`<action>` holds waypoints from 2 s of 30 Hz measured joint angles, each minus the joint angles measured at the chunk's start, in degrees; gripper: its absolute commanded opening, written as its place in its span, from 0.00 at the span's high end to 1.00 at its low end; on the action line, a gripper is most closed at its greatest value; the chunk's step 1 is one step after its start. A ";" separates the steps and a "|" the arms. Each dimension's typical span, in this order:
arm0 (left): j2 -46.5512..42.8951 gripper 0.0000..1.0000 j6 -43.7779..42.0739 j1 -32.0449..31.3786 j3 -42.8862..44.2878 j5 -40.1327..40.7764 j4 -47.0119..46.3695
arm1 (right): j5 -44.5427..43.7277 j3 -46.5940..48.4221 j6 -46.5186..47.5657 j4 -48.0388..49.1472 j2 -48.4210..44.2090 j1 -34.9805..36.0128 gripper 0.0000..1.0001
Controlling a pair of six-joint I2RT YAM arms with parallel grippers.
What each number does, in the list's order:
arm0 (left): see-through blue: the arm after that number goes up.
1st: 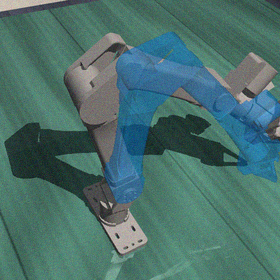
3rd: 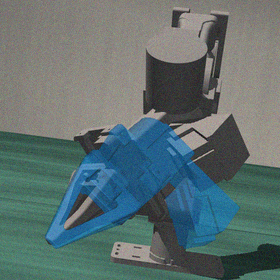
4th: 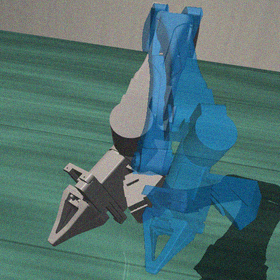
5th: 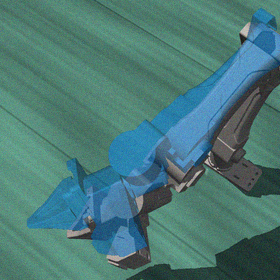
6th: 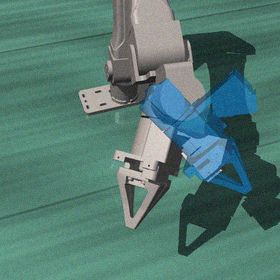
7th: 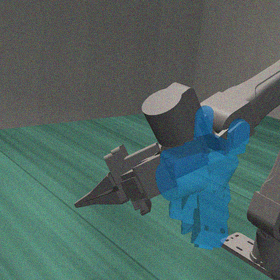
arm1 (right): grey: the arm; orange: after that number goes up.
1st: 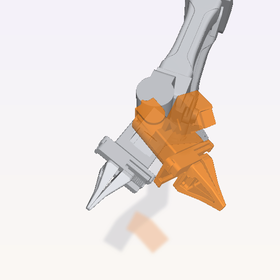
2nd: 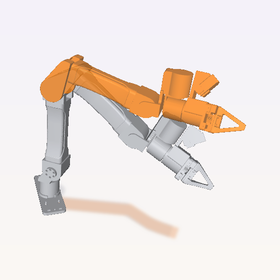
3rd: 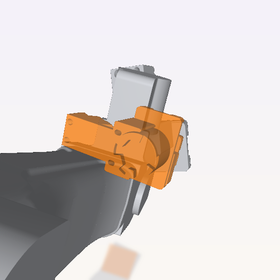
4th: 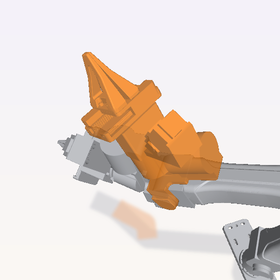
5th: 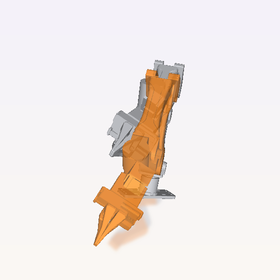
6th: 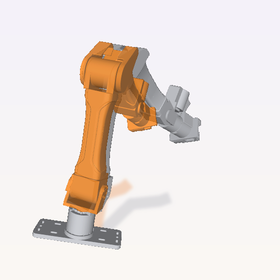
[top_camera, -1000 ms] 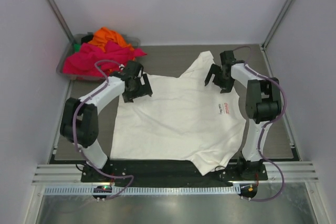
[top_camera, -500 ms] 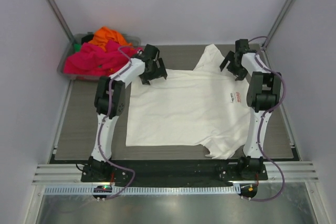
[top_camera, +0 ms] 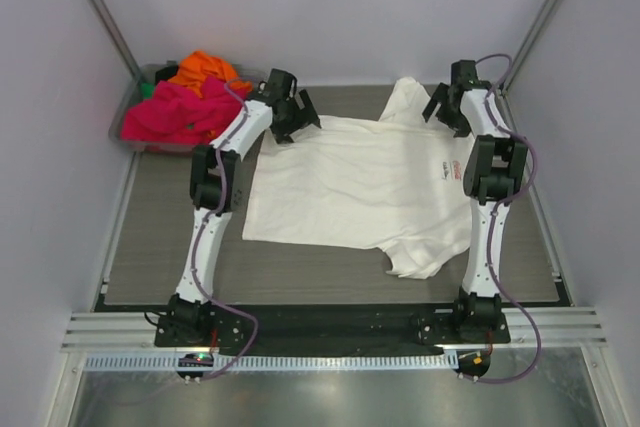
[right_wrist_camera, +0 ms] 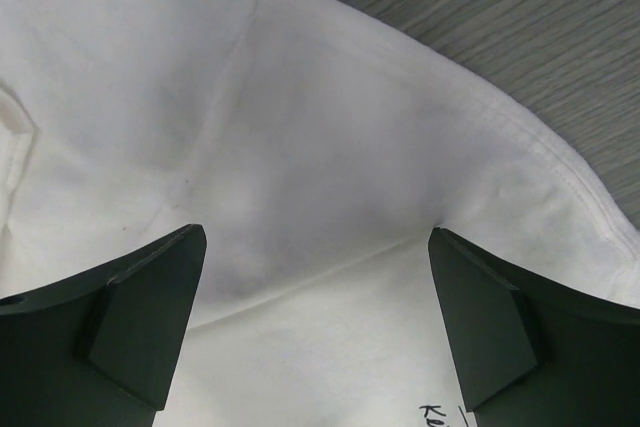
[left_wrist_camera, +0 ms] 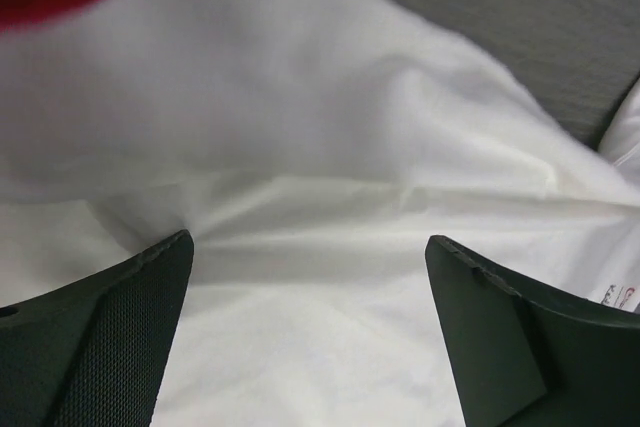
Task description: Fold and stack the t-shirts
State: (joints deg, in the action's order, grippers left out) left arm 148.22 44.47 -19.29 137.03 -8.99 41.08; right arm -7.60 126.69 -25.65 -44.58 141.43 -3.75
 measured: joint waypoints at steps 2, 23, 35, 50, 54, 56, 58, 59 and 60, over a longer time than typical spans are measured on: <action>-3.98 0.00 0.02 0.13 -5.86 -0.09 0.68 | 1.70 0.02 0.61 -0.07 -0.87 0.28 0.00; -59.08 0.00 0.22 -3.63 -73.33 4.87 -2.40 | -6.40 -72.74 -19.74 -15.17 -80.13 30.60 0.16; -69.33 0.02 3.98 -4.98 -89.09 6.40 -8.76 | -5.09 -91.21 -34.38 -15.93 -91.89 39.19 0.52; -65.85 0.03 4.87 -5.44 -91.41 6.47 -13.92 | -5.42 -92.52 -35.60 -9.75 -86.20 41.29 0.99; -65.48 0.04 4.92 -5.44 -91.47 6.80 -14.40 | -6.54 -91.36 -35.50 -11.32 -85.31 41.42 0.99; -65.57 0.04 5.07 -5.44 -91.62 7.32 -14.67 | -7.78 -89.68 -35.56 -13.57 -86.49 41.51 0.99; -66.29 0.05 5.33 -5.44 -92.35 8.52 -14.69 | -9.46 -87.12 -35.93 -16.96 -89.18 41.53 0.99; -67.04 0.05 5.73 -5.44 -92.91 9.31 -14.58 | -10.43 -85.46 -36.24 -18.62 -91.03 41.53 0.99; -67.95 0.07 5.99 -5.44 -93.55 9.94 -14.51 | -11.30 -83.91 -36.54 -19.91 -92.91 41.53 0.99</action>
State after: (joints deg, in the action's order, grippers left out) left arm 80.27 50.46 -24.73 43.48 0.95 26.57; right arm -18.90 42.78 -62.19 -64.49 48.51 37.78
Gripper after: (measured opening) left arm 0.950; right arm 0.023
